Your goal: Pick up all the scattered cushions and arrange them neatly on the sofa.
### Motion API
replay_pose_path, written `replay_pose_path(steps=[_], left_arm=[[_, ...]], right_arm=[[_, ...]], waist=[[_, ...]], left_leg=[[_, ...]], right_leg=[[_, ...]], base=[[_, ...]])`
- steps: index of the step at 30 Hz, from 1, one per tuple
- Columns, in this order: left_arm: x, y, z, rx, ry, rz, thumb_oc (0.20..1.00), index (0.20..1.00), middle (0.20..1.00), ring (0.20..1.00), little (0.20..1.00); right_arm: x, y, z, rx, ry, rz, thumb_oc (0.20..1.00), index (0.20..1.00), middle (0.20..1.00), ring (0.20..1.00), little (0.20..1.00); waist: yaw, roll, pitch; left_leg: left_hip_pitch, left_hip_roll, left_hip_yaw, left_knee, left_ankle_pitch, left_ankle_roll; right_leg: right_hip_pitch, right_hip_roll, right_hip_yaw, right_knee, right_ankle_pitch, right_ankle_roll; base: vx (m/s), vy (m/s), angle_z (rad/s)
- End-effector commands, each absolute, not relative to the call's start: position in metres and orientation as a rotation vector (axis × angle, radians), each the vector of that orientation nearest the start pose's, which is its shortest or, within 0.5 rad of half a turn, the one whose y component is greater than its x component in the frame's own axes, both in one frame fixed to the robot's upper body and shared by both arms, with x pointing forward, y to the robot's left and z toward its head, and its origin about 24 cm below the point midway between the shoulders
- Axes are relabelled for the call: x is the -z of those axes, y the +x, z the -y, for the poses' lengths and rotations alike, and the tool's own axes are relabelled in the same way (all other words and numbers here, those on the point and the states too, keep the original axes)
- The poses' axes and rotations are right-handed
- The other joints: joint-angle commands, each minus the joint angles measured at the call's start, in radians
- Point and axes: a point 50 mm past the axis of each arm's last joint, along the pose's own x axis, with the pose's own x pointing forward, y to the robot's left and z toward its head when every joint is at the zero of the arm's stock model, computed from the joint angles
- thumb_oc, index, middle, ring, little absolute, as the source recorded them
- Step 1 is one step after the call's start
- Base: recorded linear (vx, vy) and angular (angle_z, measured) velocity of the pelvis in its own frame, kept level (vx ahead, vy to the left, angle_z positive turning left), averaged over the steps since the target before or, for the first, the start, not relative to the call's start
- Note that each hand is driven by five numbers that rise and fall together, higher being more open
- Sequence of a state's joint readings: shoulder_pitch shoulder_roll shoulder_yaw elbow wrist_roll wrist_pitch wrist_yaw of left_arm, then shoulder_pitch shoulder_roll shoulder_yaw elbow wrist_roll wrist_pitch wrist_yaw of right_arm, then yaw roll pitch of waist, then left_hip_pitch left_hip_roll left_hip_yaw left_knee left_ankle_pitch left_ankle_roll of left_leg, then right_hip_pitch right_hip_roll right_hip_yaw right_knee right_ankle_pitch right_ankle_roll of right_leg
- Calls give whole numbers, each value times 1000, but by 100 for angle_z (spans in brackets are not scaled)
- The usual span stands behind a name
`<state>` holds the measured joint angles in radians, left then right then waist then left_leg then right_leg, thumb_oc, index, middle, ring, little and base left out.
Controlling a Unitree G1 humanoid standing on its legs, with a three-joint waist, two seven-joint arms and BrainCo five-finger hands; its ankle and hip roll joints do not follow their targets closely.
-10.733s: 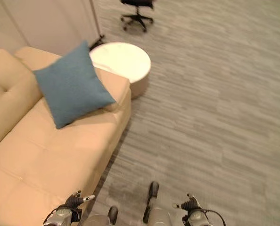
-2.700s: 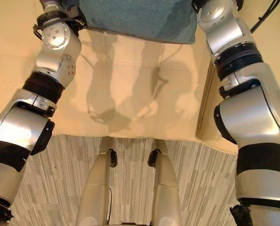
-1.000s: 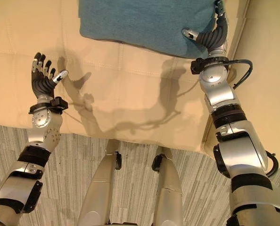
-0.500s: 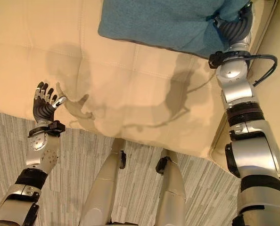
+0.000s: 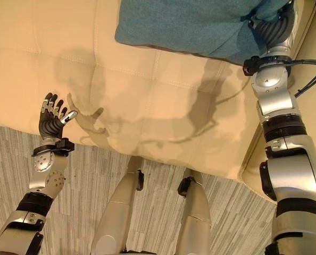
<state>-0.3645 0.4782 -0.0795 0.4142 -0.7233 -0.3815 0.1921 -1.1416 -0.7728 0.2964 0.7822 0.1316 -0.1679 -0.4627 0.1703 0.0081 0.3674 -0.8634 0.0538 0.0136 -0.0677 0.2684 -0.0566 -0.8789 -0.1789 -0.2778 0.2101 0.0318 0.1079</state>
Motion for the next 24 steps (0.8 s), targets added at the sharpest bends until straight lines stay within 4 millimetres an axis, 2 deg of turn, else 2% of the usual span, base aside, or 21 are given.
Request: replay_pose_path(steps=[1,12,23,24], left_arm=[[-81,296,-264,-287,-212,258,1000,1000,1000,1000,1000],[-70,291,-262,-269,-203,218,1000,1000,1000,1000,1000],[-70,290,-261,-270,-208,216,1000,1000,1000,1000,1000],[-69,290,-262,-278,-219,213,1000,1000,1000,1000,1000]], right_arm=[[-337,360,291,659,-610,704,200,200,200,200,200],[-353,352,297,677,-637,748,200,200,200,200,200],[-354,353,295,665,-643,743,219,219,219,219,219],[-347,357,294,648,-644,710,1000,1000,1000,1000,1000]], waist=[[-8,-68,-169],[-13,-73,-173],[-14,-72,-170],[-14,-73,-168]], left_leg=[[77,46,2,-20,-89,-127],[101,49,6,-20,-94,-128],[101,48,4,-20,-97,-128],[102,48,6,-20,-97,-128]], right_leg=[[133,-6,-17,-292,132,135],[157,-4,-23,-292,129,135],[159,-4,-25,-293,129,134],[158,-3,-26,-292,129,133]], base=[[0,0,0],[0,0,0],[0,0,0],[0,0,0]])
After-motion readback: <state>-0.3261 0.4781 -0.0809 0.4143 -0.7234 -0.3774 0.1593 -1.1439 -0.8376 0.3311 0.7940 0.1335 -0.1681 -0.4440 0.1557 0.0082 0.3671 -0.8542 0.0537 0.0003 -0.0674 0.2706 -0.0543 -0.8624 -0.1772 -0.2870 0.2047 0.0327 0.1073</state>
